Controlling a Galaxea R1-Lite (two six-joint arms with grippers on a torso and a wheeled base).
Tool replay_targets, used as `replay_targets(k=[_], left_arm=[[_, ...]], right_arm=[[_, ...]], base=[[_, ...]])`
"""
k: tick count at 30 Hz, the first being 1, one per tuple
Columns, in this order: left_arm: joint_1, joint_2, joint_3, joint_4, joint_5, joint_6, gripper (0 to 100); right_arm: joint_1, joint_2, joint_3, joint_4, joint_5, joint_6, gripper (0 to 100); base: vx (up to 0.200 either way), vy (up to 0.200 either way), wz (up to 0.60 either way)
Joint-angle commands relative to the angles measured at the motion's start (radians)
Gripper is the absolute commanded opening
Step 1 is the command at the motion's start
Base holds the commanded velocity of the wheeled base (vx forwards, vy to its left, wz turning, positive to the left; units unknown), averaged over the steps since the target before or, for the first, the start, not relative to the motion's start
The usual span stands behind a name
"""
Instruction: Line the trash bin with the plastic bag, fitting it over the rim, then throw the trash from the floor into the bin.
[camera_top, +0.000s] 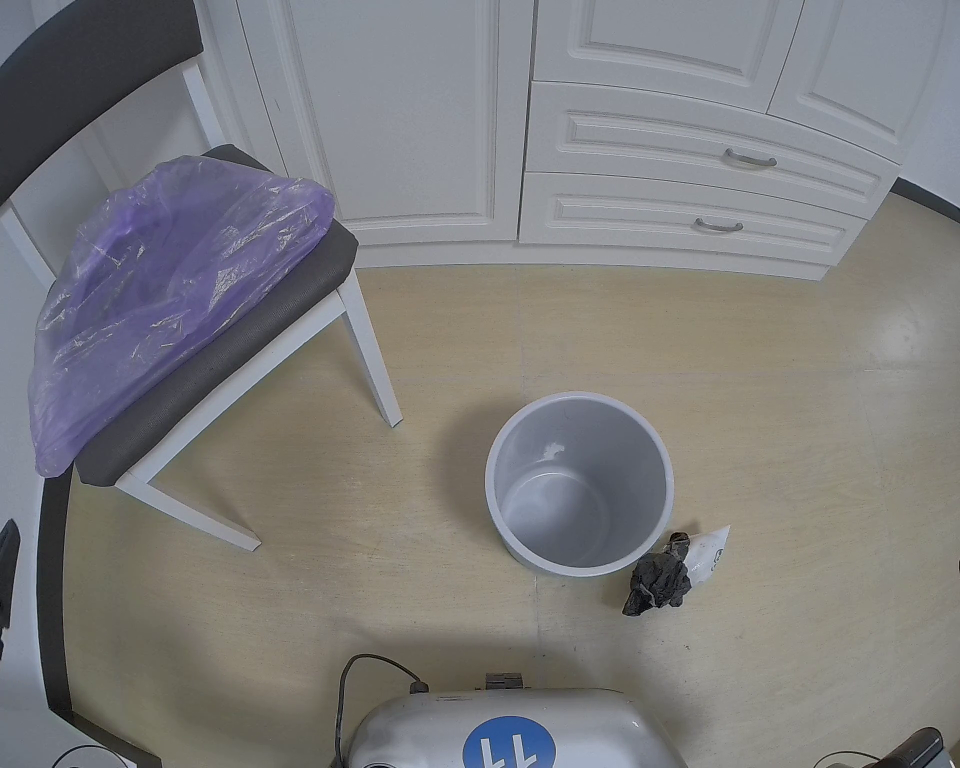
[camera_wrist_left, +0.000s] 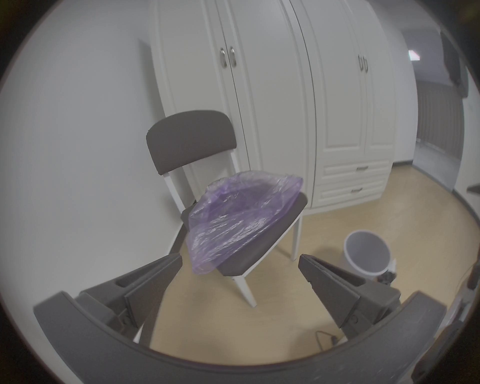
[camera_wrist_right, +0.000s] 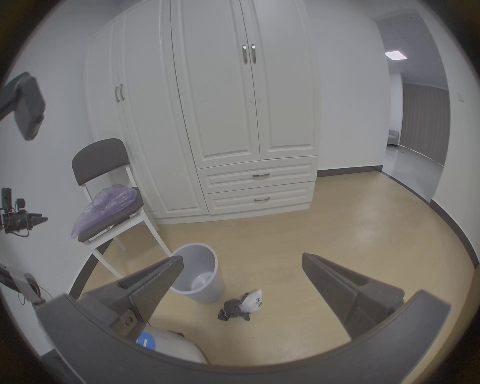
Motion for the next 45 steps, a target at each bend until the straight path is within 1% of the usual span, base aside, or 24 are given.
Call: replay_targets(k=[1, 2, 3, 5, 6, 7, 8, 9, 10, 11, 12, 13, 14, 19, 20, 21, 25, 30, 33, 38, 41, 43, 44, 45], left_arm=[[0.152, 0.420, -0.149, 0.001, 0.080, 0.206, 100], [0.223, 0.480, -0.173, -0.002, 0.063, 0.266, 100], [0.270, 0.519, -0.190, -0.005, 0.037, 0.304, 100], [0.376, 0.574, -0.210, -0.027, -0.055, 0.363, 100], [0.454, 0.608, -0.218, -0.042, -0.127, 0.392, 100], [0.477, 0.618, -0.221, -0.047, -0.150, 0.401, 100], [0.606, 0.680, -0.228, -0.076, -0.285, 0.469, 100], [0.606, 0.680, -0.228, -0.076, -0.285, 0.469, 100], [0.761, 0.743, -0.227, -0.116, -0.454, 0.556, 100], [0.813, 0.761, -0.222, -0.130, -0.519, 0.576, 100], [0.821, 0.764, -0.222, -0.130, -0.529, 0.579, 100], [0.884, 0.776, -0.210, -0.133, -0.623, 0.587, 100], [0.904, 0.772, -0.196, -0.131, -0.654, 0.582, 100], [0.924, 0.732, -0.123, -0.142, -0.663, 0.534, 100], [0.925, 0.729, -0.092, -0.145, -0.661, 0.496, 100], [0.925, 0.730, -0.080, -0.151, -0.663, 0.478, 100], [0.925, 0.738, -0.052, -0.215, -0.661, 0.427, 100], [0.921, 0.772, -0.043, -0.246, -0.661, 0.427, 100], [0.912, 0.832, -0.051, -0.275, -0.660, 0.426, 100], [0.881, 0.945, -0.052, -0.390, -0.658, 0.412, 100], [0.852, 0.970, -0.052, -0.444, -0.658, 0.340, 100], [0.819, 0.980, -0.052, -0.475, -0.658, 0.280, 100], [0.809, 0.985, -0.054, -0.484, -0.658, 0.265, 100], [0.783, 1.000, -0.055, -0.510, -0.655, 0.234, 100]], right_arm=[[0.012, 0.500, -0.225, -0.115, 0.009, -0.023, 100], [0.018, 0.521, -0.208, -0.152, 0.013, -0.004, 100], [0.032, 0.537, -0.203, -0.172, 0.015, 0.007, 100], [0.058, 0.557, -0.188, -0.201, 0.013, 0.013, 100], [0.067, 0.564, -0.182, -0.213, 0.010, 0.015, 100], [0.067, 0.567, -0.182, -0.215, 0.009, 0.016, 100], [0.067, 0.572, -0.176, -0.221, 0.013, 0.016, 100], [0.067, 0.572, -0.176, -0.221, 0.013, 0.016, 100], [0.067, 0.577, -0.176, -0.221, 0.013, 0.018, 100], [0.067, 0.578, -0.174, -0.221, 0.013, 0.018, 100], [0.067, 0.578, -0.174, -0.221, 0.013, 0.018, 100], [0.067, 0.578, -0.174, -0.221, 0.013, 0.018, 100], [0.069, 0.578, -0.174, -0.221, 0.013, 0.018, 100], [0.078, 0.581, -0.167, -0.219, 0.015, 0.027, 100], [0.087, 0.583, -0.162, -0.221, 0.015, 0.046, 100], [0.093, 0.584, -0.164, -0.221, 0.015, 0.059, 100], [0.105, 0.586, -0.170, -0.222, 0.015, 0.105, 100], [0.105, 0.600, -0.174, -0.222, 0.016, 0.124, 100], [0.105, 0.607, -0.174, -0.227, 0.016, 0.128, 100], [0.105, 0.609, -0.174, -0.228, 0.016, 0.130, 100], [0.105, 0.609, -0.174, -0.230, 0.016, 0.130, 100], [0.105, 0.607, -0.180, -0.228, 0.016, 0.130, 100], [0.105, 0.607, -0.182, -0.228, 0.016, 0.130, 100], [0.105, 0.603, -0.182, -0.228, 0.016, 0.130, 100]], base=[[0.000, 0.000, 0.00], [0.000, 0.000, 0.00], [0.000, 0.000, 0.00], [0.000, 0.000, 0.00], [0.000, 0.000, 0.00], [0.000, 0.000, 0.00], [0.000, 0.000, 0.00], [0.000, 0.000, 0.00], [0.000, 0.000, 0.00], [0.000, 0.000, 0.00], [0.000, 0.000, 0.00], [0.000, 0.000, 0.00], [0.000, 0.000, 0.00], [0.000, 0.000, 0.00], [0.000, 0.000, 0.00], [0.000, 0.000, 0.00], [0.000, 0.000, 0.00], [0.000, 0.000, 0.00], [0.000, 0.000, 0.00], [0.000, 0.000, 0.00], [0.000, 0.000, 0.00], [0.000, 0.000, 0.00], [0.000, 0.000, 0.00], [0.000, 0.000, 0.00]])
